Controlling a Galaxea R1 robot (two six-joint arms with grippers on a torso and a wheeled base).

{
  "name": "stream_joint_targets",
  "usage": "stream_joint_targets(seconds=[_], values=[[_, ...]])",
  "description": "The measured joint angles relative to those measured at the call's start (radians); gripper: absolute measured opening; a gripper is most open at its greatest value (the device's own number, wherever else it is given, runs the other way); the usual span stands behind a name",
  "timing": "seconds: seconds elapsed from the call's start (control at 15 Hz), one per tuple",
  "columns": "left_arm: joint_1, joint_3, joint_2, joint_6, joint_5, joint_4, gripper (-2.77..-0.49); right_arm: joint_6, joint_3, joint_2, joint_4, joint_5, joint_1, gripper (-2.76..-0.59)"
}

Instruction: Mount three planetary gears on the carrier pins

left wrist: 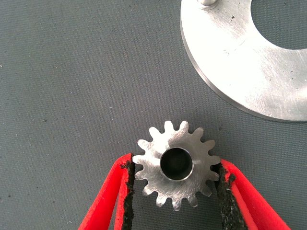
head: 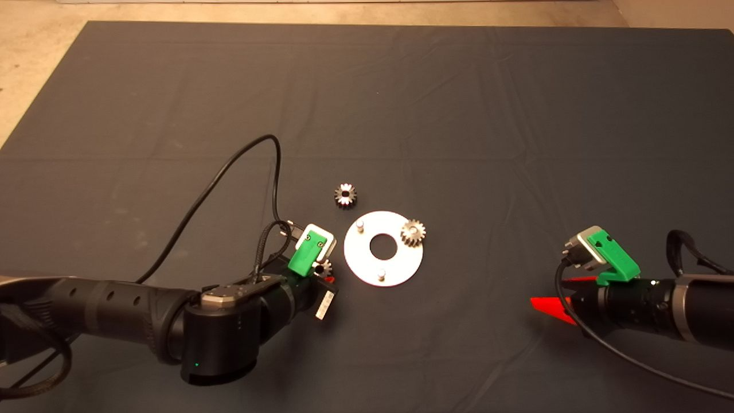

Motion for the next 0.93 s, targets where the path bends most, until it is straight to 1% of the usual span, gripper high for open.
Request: stream_joint_targets(seconds=[0.2,0.33,0.53,0.73,0.8,0.93], values=[[0.0,0.0,0.0,0.002,-0.002,0.0,-2.33,0.0,0.0,0.0,0.0,0.003,0.0,-1.6],[0.0,0.0,0.0,0.004,0.0,0.0,-2.33,-0.006,0.0,0.0,0.0,0.003,0.0,-1.6],[0.0,0.0,0.0,0.007,-0.002,0.0,-2.38,-0.006,0.0,0.0,0.0,0.003,0.0,-1.6],[0.0,0.001,0.0,0.009,0.0,0.0,-2.43,-0.007,0.0,0.0,0.0,0.003,0.0,-1.6],[0.0,0.002,-0.001,0.011,0.0,0.0,-2.48,-0.007,0.0,0.0,0.0,0.003,0.0,-1.6],[0.0,0.015,-0.004,0.013,0.001,0.0,-2.52,-0.007,0.0,0.0,0.0,0.003,0.0,-1.6]])
